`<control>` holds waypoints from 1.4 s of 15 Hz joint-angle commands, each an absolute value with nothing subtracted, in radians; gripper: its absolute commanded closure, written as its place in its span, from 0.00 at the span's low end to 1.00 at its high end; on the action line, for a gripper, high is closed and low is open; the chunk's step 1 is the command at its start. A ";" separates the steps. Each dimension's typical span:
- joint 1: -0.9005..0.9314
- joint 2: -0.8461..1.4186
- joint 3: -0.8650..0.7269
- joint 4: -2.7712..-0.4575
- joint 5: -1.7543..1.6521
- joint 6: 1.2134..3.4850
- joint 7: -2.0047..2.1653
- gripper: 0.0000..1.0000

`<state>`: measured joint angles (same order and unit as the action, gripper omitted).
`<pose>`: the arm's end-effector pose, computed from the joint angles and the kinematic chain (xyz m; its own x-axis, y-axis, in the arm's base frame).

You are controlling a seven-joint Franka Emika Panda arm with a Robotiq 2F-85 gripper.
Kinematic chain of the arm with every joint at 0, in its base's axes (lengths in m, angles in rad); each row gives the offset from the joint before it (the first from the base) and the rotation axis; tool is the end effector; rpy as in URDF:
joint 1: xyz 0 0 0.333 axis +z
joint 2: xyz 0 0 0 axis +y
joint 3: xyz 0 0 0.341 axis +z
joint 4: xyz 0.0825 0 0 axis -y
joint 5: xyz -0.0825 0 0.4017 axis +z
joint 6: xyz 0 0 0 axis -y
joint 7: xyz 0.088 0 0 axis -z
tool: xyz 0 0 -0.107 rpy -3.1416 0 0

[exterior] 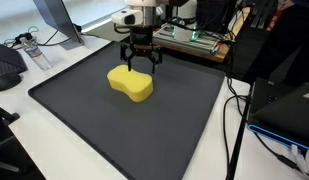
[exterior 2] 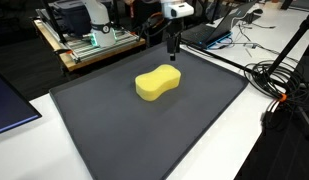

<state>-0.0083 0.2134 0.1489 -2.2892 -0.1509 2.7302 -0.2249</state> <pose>0.5620 0.0847 0.2924 0.8579 0.4703 0.2071 0.4578 -0.8825 0.1077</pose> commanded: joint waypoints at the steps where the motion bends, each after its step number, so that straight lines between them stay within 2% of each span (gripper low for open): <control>1: 0.087 0.146 0.128 -2.240 -0.199 2.503 -0.117 0.00; 6: 0.179 0.172 0.141 -2.109 -0.276 2.294 0.093 0.00; 10: 0.248 0.236 0.121 -2.007 -0.479 2.209 0.362 0.00; 17: 0.249 0.246 0.128 -2.010 -0.452 2.214 0.344 0.00; 21: 0.273 0.375 0.114 -1.869 -0.442 2.050 0.417 0.00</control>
<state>0.2408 0.2745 0.1288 -1.9875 -0.4548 2.1574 0.3714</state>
